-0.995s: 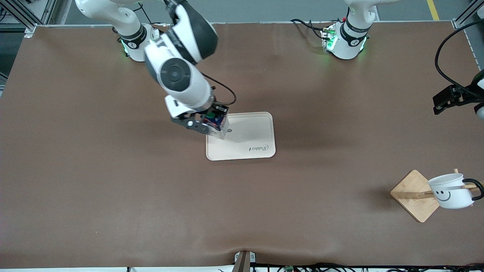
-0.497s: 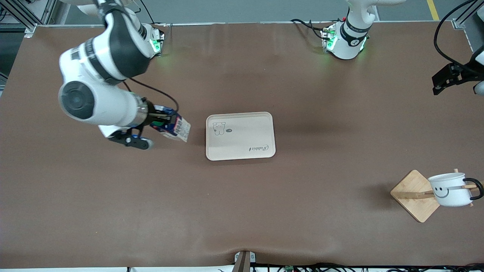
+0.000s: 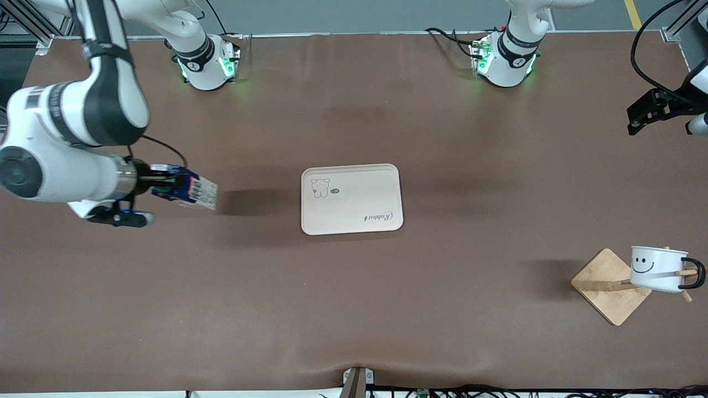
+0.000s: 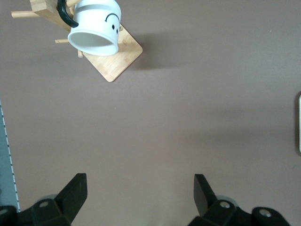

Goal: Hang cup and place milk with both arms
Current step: 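Carry the milk carton away from the tray and lower it with the right gripper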

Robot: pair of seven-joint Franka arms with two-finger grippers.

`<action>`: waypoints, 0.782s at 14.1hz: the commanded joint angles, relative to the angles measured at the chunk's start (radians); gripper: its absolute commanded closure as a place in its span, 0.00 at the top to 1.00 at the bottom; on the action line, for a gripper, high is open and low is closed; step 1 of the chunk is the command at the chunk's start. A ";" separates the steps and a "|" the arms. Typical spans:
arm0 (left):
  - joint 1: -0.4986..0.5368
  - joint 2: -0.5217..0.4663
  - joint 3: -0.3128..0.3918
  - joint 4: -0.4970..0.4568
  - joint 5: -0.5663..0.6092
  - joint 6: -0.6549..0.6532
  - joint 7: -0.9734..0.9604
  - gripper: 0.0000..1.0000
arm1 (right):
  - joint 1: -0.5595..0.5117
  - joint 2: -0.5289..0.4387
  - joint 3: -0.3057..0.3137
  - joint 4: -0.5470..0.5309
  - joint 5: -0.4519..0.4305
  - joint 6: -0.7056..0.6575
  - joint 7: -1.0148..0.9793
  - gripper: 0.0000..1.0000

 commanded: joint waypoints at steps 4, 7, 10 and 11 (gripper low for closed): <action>-0.014 -0.018 -0.010 -0.011 -0.015 0.002 -0.010 1.00 | -0.006 -0.106 -0.154 -0.296 -0.079 0.235 -0.265 0.00; -0.007 -0.016 -0.010 -0.011 -0.012 0.004 -0.012 1.00 | -0.024 -0.095 -0.190 -0.313 -0.085 0.257 -0.334 0.00; -0.006 -0.015 -0.011 -0.016 -0.010 0.005 -0.012 1.00 | -0.024 -0.095 -0.190 -0.341 -0.085 0.290 -0.338 0.00; -0.006 -0.013 -0.010 -0.018 -0.009 0.005 -0.012 1.00 | -0.024 -0.094 -0.190 -0.365 -0.085 0.316 -0.338 0.00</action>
